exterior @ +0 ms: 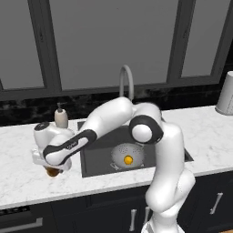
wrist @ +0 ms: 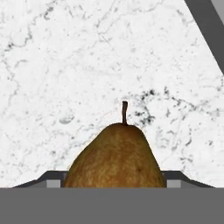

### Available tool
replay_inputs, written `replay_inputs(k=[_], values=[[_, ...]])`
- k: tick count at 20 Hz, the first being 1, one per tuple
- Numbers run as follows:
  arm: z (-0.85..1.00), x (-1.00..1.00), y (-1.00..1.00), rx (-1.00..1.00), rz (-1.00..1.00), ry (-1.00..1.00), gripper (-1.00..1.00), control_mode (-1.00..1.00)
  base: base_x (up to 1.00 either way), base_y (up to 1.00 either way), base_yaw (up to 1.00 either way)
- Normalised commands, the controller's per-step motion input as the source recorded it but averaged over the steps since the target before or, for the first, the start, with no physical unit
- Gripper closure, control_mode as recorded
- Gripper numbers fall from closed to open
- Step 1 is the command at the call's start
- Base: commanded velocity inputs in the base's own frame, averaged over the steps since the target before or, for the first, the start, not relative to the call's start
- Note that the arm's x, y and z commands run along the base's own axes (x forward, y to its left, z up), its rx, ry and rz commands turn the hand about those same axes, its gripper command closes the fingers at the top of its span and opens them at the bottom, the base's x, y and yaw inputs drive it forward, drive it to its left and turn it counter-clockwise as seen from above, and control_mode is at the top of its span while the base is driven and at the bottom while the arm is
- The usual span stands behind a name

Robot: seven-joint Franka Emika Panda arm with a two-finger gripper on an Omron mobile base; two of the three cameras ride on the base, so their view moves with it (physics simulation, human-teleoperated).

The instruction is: Put the colander in the sink, put the tangerine, pear in the colander, and turn on the sink faucet and pour water over the colander.

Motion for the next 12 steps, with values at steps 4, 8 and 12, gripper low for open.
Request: replay_inputs(k=[4,8,12], values=[[0.23,0.00,-0.48,0.03,0.00,-0.22,1.00,-1.00,0.00,0.00,0.00],[0.41,0.00,-0.54,0.02,0.00,-0.16,1.00,-1.00,0.00,0.00,0.00],[0.46,0.00,-0.54,0.00,0.00,0.00,1.00,-1.00,0.00,0.00,0.00]])
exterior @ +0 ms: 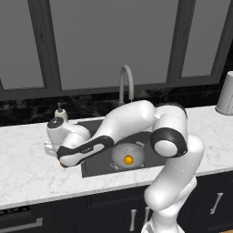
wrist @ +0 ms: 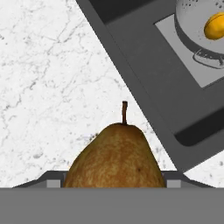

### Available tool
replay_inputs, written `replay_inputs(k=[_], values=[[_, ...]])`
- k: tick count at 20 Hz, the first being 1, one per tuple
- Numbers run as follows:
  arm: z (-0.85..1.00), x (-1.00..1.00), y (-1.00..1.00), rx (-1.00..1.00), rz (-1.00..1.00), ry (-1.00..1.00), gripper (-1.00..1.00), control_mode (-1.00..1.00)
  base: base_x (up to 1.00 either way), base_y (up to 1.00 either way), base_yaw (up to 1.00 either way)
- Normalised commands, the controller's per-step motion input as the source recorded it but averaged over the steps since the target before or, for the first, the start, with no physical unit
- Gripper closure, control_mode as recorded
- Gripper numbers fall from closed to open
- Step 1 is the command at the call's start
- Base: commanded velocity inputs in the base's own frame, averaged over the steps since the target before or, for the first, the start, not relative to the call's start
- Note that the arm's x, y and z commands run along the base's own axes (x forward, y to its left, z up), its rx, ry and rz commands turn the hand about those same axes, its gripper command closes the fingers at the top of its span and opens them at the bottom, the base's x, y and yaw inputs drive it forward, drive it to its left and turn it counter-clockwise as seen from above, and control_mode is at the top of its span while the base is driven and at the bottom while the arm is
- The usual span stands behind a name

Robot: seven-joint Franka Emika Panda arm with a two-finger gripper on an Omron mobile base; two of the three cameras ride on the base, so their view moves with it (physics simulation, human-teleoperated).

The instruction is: Put the colander in the sink, put the tangerine, pear in the colander, and turn on the sink faucet and pour water over the colander.

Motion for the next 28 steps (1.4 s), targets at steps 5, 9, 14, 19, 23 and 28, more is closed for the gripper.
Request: replay_inputs(k=[5,9,14,19,23,28], values=[[0.45,0.01,-0.52,0.00,0.00,0.06,1.00,-1.00,0.00,0.00,0.00],[0.31,0.00,-0.49,0.00,0.00,0.02,1.00,-1.00,0.00,0.00,0.00],[0.17,-0.03,-0.39,0.00,0.00,0.06,1.00,-1.00,0.00,0.00,0.00],[0.03,-0.06,-0.49,0.00,0.00,0.07,1.00,-1.00,0.00,0.00,0.00],[0.06,-0.10,-0.58,0.00,0.00,0.05,1.00,-1.00,0.00,0.00,0.00],[0.04,-0.19,-0.62,0.00,0.00,0.00,1.00,-1.00,0.00,0.00,0.00]])
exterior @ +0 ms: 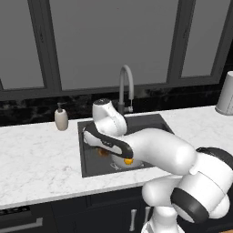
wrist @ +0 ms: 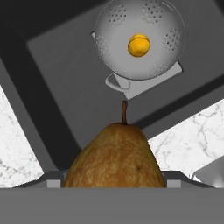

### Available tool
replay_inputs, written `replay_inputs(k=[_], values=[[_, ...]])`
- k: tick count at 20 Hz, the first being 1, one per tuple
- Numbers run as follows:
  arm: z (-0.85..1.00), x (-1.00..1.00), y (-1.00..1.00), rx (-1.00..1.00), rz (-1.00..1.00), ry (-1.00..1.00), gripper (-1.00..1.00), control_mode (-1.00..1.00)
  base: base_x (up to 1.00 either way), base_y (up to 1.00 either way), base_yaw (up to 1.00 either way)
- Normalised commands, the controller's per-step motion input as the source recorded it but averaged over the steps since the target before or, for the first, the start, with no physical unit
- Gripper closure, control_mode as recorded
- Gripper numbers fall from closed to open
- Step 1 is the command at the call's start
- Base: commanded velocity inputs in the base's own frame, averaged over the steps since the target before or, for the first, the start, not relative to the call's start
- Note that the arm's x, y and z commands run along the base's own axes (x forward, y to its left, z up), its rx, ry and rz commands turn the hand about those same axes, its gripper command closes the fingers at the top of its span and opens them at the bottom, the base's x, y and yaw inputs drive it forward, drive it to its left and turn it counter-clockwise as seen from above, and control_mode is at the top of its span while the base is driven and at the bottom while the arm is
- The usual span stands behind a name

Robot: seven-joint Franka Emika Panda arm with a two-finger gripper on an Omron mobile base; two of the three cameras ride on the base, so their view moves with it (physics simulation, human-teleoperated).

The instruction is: Put the colander in the sink, put the tangerine, pear in the colander, and turn on the sink faucet and pour water over the colander.

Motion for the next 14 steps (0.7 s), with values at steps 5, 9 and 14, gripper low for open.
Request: replay_inputs(k=[5,9,14], values=[[0.00,-0.02,-0.79,0.00,0.00,0.04,1.00,-1.00,0.00,0.00,0.00],[0.00,0.04,-0.74,-0.02,0.00,0.02,1.00,-1.00,0.00,0.00,0.00],[0.00,0.40,-0.37,-0.18,0.00,0.20,1.00,-1.00,0.00,0.00,0.00]])
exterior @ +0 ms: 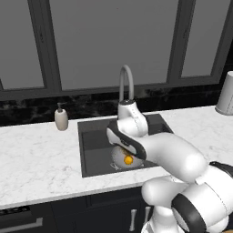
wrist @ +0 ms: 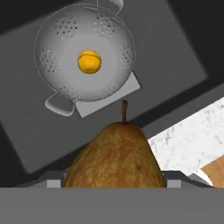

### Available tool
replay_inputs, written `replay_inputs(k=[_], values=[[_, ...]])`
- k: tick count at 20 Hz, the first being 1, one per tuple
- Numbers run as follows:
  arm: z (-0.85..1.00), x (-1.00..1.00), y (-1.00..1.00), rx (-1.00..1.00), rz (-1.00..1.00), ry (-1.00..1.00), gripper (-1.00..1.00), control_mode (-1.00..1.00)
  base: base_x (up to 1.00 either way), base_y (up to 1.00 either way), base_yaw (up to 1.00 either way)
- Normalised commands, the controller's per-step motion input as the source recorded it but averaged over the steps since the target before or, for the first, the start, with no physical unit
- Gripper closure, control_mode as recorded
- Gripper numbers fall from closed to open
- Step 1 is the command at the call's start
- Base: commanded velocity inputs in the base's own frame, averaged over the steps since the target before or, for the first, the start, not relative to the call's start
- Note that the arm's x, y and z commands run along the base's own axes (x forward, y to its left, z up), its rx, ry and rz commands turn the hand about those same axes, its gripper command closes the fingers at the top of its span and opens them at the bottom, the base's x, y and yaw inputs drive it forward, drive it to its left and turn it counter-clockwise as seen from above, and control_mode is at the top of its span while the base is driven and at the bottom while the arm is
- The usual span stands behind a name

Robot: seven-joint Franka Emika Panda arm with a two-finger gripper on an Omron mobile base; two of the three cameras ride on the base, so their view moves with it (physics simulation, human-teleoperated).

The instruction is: Put the colander in the sink, put the tangerine, pear in the colander, and turn on the sink faucet and pour water over the colander.

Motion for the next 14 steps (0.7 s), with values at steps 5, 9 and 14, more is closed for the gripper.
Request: replay_inputs(k=[5,9,14], values=[[-0.02,0.68,-0.07,-0.31,0.00,0.30,1.00,-1.00,0.00,0.00,0.00],[-0.01,0.60,-0.10,-0.15,0.00,0.23,1.00,-1.00,0.00,0.00,0.00],[-0.13,0.29,-0.12,-0.01,0.08,0.03,1.00,-1.00,0.00,0.00,0.00]])
